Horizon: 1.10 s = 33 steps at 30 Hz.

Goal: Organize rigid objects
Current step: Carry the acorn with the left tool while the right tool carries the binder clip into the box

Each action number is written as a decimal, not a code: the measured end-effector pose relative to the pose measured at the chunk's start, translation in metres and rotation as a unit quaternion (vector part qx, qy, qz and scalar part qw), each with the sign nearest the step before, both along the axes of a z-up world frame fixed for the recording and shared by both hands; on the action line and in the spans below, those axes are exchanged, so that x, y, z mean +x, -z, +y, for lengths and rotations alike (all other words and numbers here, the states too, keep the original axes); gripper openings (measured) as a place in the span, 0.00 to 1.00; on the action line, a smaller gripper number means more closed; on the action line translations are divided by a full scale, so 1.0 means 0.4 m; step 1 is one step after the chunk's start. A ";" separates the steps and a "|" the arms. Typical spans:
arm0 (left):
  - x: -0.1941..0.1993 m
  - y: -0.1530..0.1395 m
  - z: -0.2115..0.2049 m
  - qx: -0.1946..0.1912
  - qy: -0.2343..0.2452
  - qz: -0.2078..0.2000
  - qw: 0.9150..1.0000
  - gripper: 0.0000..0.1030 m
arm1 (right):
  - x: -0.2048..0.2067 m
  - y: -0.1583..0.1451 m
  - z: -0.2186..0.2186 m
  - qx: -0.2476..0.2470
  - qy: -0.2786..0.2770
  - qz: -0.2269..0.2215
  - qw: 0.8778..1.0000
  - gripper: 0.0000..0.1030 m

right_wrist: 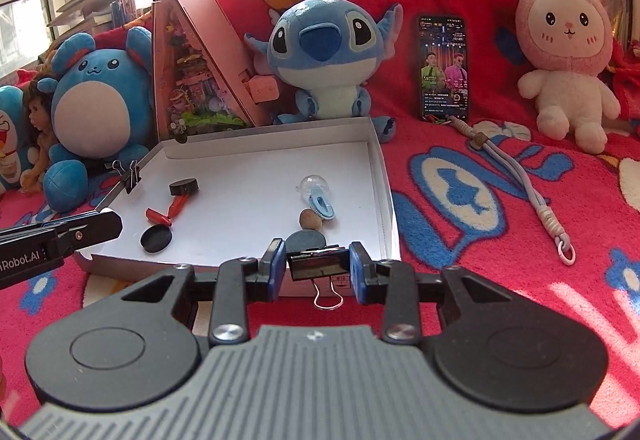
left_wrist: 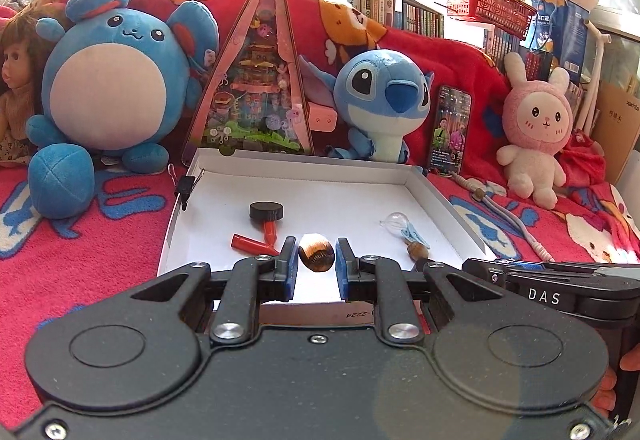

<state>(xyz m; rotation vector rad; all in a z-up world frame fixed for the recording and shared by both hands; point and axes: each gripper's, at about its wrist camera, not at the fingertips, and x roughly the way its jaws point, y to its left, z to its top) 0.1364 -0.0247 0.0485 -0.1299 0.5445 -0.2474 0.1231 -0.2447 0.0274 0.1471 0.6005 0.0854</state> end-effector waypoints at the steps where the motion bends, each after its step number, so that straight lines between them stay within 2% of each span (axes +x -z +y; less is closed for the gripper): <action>1: 0.011 -0.001 0.000 -0.003 0.002 0.001 1.000 0.18 | 0.009 -0.001 0.000 0.001 0.000 0.001 1.000 0.38; 7: 0.094 -0.008 0.004 -0.010 0.013 0.018 1.000 0.18 | 0.067 -0.015 -0.003 0.008 -0.004 0.006 1.000 0.38; 12: 0.191 -0.013 0.022 -0.020 0.004 0.051 0.999 0.18 | 0.133 -0.030 -0.027 0.036 0.006 0.023 0.999 0.38; 19: 0.282 -0.003 0.040 -0.020 -0.021 0.065 0.997 0.18 | 0.218 -0.041 -0.044 0.063 0.015 0.043 0.997 0.38; 33: 0.380 0.046 0.010 -0.016 -0.055 0.078 0.995 0.18 | 0.348 -0.007 -0.004 0.065 0.035 0.064 0.995 0.38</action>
